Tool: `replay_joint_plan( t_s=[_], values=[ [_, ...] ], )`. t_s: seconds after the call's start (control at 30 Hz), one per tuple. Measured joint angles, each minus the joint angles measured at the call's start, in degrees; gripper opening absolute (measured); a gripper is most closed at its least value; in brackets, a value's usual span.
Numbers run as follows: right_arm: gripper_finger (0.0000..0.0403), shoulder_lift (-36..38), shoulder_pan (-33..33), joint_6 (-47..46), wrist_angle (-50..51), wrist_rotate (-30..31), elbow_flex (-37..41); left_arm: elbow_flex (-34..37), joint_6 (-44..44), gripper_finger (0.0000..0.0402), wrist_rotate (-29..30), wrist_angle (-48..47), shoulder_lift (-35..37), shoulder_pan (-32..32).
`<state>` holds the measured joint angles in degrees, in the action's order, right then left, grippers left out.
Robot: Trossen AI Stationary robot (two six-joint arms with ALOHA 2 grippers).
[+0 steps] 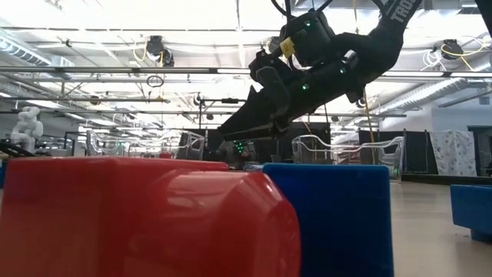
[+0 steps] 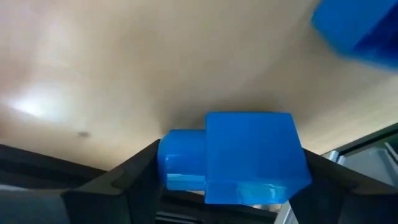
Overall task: Sort blocks by size
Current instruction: Put the 1 stud blue game piece into the top left transparent bin
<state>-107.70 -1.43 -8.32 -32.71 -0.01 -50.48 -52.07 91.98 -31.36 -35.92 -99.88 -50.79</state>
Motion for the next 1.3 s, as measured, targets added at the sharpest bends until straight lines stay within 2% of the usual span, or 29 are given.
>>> replay_joint_plan(
  t_s=[0.23,0.43,0.57,0.77,0.97,1.17,1.3],
  values=[
    [0.0208,0.0,0.0,0.0,0.1,0.0,0.0,0.0,-10.4,0.0273,3.0,-14.3,6.1,6.4],
    [0.0208,0.0,0.0,0.0,0.4,0.0,0.0,0.0,-22.4,0.0275,14.0,-30.2,13.8,16.8],
    [0.0208,0.0,0.0,0.0,0.4,0.1,0.0,0.0,-30.9,0.0276,23.2,-35.2,18.5,26.3],
    [0.0208,0.0,0.0,0.0,0.4,0.1,0.0,0.0,-43.6,0.0277,35.1,-36.1,22.2,41.8],
    [0.0208,0.0,0.0,0.0,0.4,0.3,0.0,0.0,-57.1,0.0278,43.2,-34.2,22.3,56.7],
    [0.0208,0.0,0.0,0.0,0.4,0.3,0.0,-0.5,-68.8,0.0278,45.7,-27.4,22.3,70.3],
    [0.0208,0.0,0.0,-0.3,0.4,0.3,0.0,-3.5,-74.5,0.0278,45.9,-25.3,22.3,77.4]
  ],
)
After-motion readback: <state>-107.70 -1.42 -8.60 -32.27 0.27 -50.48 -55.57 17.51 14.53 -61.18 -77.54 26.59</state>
